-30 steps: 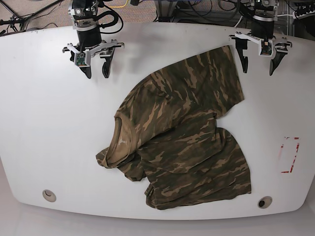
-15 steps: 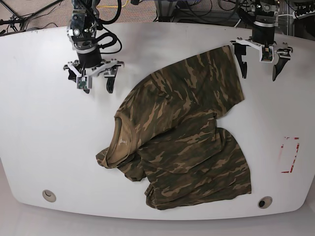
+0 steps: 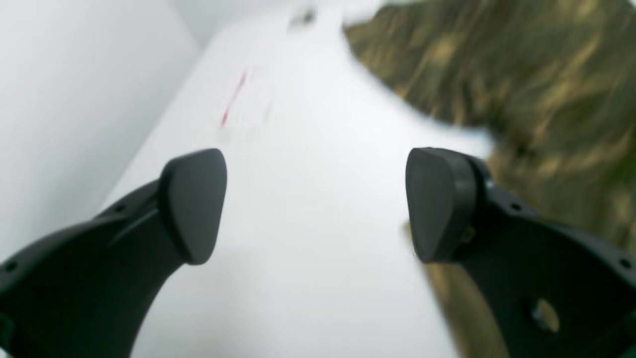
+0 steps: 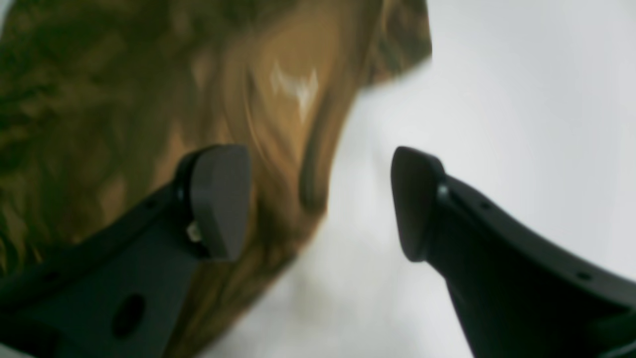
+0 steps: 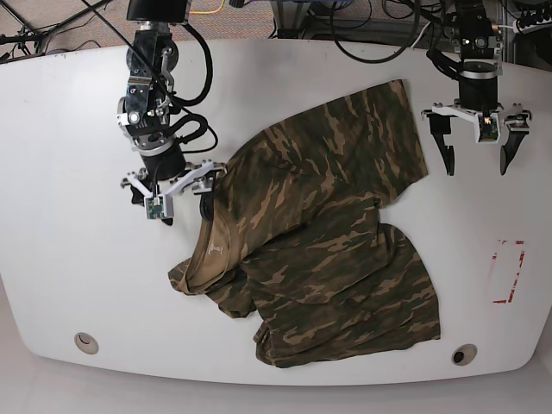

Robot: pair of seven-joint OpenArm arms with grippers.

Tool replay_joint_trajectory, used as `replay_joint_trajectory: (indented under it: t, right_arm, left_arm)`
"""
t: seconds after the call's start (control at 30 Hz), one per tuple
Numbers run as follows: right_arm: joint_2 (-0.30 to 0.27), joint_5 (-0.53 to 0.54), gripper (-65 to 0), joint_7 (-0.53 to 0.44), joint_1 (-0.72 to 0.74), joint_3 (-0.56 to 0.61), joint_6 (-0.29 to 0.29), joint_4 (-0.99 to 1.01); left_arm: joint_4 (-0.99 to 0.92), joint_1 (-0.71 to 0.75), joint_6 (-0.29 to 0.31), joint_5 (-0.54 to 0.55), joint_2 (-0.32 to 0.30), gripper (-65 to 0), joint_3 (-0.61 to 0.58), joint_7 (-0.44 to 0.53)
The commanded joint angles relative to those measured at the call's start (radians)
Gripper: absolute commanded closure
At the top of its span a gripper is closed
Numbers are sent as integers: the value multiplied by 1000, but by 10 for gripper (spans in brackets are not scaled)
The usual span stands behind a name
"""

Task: Fold the T-shirt properly
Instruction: 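Lower both grippers toward the camouflage T-shirt's collar and sleeve edge, then grasp the collar edge of the T-shirt with the right gripper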

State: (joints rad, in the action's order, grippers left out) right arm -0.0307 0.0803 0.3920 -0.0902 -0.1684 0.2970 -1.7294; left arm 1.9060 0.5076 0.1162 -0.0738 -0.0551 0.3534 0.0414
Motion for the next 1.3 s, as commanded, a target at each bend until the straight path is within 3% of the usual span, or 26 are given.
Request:
replay_joint_trajectory:
  t: [0.0,0.3,0.5,0.97,1.1,1.17,1.27]
  right_arm:
    - [-1,-1,-416,-3,43,-1,5,13]
    - [1,-39,-412,3,128,35,9,80]
    - [-1,-33,-420,21,93,109,3,80]
    - [20,-9,-422,96,79,98,12,61]
    - [30,-9,-423,91,73,108,8,64]
    - [41,-19,-422,84,77,115,10,86]
    - [42,-20,-422,81,85,114,10,100]
  left_arm:
    - [20,-5,-8,-2,-1,-529,-1,1]
    - [40,-11,-8,-9,3,-512,-33,-43]
    - [25,3,-8,-10,2,-512,-46,-57]
    - [-26,-63,6,-5,1,-516,-66,-98]
    - [-27,-74,21,-4,1,-514,-74,-106]
    - [-13,-105,82,6,3,-507,-64,-128]
    - [-16,-116,117,12,1,-504,-67,-133]
